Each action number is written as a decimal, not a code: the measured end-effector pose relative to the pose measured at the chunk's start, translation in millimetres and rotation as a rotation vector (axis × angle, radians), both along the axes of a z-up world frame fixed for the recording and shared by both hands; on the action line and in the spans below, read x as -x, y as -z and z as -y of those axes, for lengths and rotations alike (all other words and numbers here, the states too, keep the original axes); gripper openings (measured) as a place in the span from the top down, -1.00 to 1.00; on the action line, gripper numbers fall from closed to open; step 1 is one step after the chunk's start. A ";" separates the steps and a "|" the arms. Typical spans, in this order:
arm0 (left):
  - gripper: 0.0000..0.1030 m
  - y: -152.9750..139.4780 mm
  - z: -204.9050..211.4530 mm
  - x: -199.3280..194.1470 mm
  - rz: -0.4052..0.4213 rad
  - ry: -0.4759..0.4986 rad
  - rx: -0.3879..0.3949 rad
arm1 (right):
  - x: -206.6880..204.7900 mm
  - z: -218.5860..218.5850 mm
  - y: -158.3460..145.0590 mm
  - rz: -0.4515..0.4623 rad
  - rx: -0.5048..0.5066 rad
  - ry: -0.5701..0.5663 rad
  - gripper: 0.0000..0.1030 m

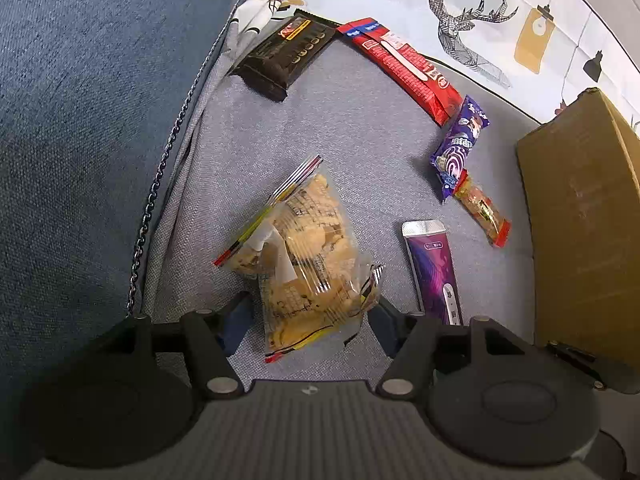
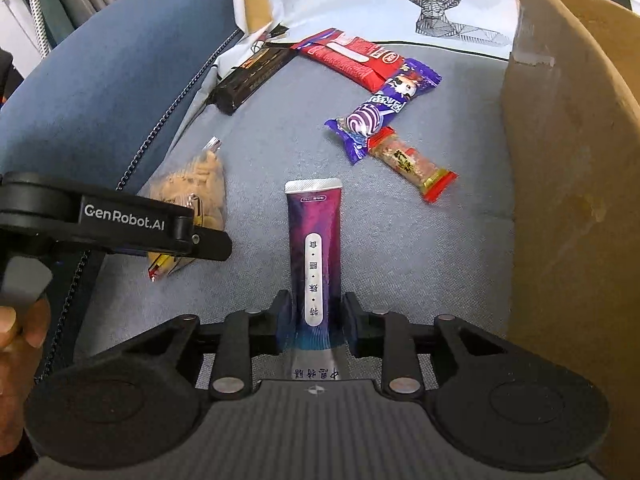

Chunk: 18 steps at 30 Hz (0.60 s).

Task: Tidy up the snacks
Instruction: 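Close the left tool on the clear biscuit bag and lift it, then carry the biscuit bag with left tool while right tool carries purple tube over box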

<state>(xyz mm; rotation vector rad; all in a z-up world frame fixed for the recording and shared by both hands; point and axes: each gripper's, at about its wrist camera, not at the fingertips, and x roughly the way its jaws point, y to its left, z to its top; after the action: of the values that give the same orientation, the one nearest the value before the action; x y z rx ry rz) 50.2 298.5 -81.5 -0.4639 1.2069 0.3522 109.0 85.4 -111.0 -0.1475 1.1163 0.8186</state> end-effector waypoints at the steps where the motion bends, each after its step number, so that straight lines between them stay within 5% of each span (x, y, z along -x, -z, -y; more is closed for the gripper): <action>1: -0.35 0.4 -0.1 -0.2 -0.001 -0.003 0.000 | -0.2 -0.2 -0.1 0.001 0.000 -0.001 0.43; 14: -0.38 2.7 7.6 -4.7 -0.014 0.026 -0.040 | 5.2 -5.4 -1.1 0.077 0.014 -0.037 0.52; 18: -0.07 1.0 7.0 -4.3 -0.012 0.022 -0.064 | 3.6 -4.1 -2.3 0.070 0.005 -0.021 0.56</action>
<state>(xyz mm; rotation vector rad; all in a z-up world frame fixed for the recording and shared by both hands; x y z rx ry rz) 54.5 291.6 -82.5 -0.3934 1.2074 0.3746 105.4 89.5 -108.8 -0.1908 1.0526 0.8235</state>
